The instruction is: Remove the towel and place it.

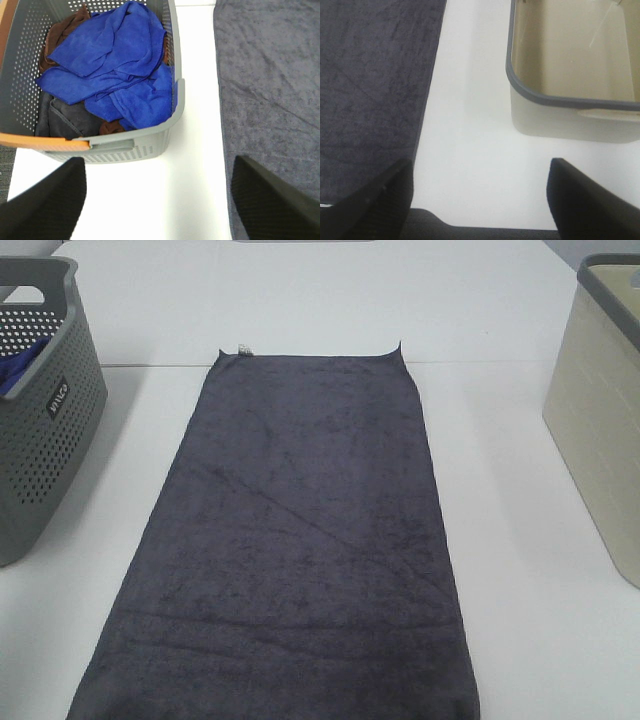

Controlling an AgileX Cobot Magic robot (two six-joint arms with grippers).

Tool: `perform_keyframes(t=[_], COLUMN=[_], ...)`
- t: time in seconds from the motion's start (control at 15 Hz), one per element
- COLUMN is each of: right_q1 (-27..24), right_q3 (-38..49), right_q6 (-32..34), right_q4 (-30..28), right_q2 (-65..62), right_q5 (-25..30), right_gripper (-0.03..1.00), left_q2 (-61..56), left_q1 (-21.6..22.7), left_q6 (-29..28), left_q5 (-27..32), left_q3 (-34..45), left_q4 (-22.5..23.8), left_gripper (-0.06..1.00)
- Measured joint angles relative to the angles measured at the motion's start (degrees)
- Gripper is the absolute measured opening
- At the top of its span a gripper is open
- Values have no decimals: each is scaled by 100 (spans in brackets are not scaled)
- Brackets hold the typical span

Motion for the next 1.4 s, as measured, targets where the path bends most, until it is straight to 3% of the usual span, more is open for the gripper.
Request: perform_keyframes(t=[0.27,0.67,0.87,1.07,1.4], right_q1=[0,0,0,0,0], right_q3=[1266,2406,2481,2510,2744], right_q6=[-92,-430,-607,-802,-808], right_q4=[-11,-63,-57,6,23], right_q2=[-1948,-3254,-3644,-3678,-3678], right_q5=[6,29,-86,-338,-877], right_gripper=[73,73,73,73,73], left_q2=[-2298,-4566,-4687,-4687,-4687], left_q1=[0,0,0,0,0], left_q6=[-11,-17,-23,-23,-23], left_q5=[-97,74,189,-332,-384], left_q3=[1673,2876,3151,3369,3449], left_q4=[447,430,350,126,115], left_gripper=[74,74,74,74,74])
